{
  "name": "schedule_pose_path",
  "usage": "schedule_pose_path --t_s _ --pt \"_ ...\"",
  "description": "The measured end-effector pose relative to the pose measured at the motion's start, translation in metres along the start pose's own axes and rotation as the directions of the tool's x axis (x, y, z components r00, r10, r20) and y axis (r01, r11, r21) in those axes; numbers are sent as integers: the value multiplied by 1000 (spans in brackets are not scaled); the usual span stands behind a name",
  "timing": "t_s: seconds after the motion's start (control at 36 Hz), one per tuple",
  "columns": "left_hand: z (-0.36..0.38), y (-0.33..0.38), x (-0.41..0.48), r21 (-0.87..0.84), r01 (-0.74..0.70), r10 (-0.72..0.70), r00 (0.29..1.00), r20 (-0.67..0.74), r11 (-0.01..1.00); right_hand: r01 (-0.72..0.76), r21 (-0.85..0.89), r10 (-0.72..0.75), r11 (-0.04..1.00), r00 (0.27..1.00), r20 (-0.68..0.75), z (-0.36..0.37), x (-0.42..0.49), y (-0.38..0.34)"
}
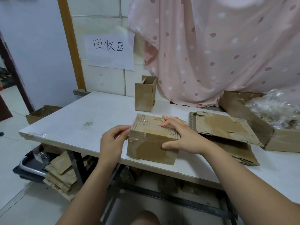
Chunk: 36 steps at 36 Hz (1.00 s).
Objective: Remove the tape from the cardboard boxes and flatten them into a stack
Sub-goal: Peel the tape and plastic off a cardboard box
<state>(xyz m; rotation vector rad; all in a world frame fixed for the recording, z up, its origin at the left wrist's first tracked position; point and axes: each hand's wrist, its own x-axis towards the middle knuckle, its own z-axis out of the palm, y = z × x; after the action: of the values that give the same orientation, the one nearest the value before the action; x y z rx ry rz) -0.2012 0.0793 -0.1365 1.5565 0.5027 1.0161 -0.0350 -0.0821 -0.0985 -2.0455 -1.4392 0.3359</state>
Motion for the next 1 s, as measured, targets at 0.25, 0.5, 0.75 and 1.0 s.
schedule_pose_path --t_s 0.25,0.5,0.75,1.0 --pt "9 -10 5 450 -290 330 944 -12 845 3 -6 -3 1000 999 34 -1 2 -2" --pt "3 -14 14 570 -462 509 856 87 680 24 -20 -23 1000 999 47 -4 2 0" --pt "5 -1 12 544 -464 529 848 43 699 32 -36 -30 999 998 47 -7 0 5" --pt "-6 16 20 -330 304 -278 953 123 894 -1 -70 2 998 1000 11 -3 2 0"
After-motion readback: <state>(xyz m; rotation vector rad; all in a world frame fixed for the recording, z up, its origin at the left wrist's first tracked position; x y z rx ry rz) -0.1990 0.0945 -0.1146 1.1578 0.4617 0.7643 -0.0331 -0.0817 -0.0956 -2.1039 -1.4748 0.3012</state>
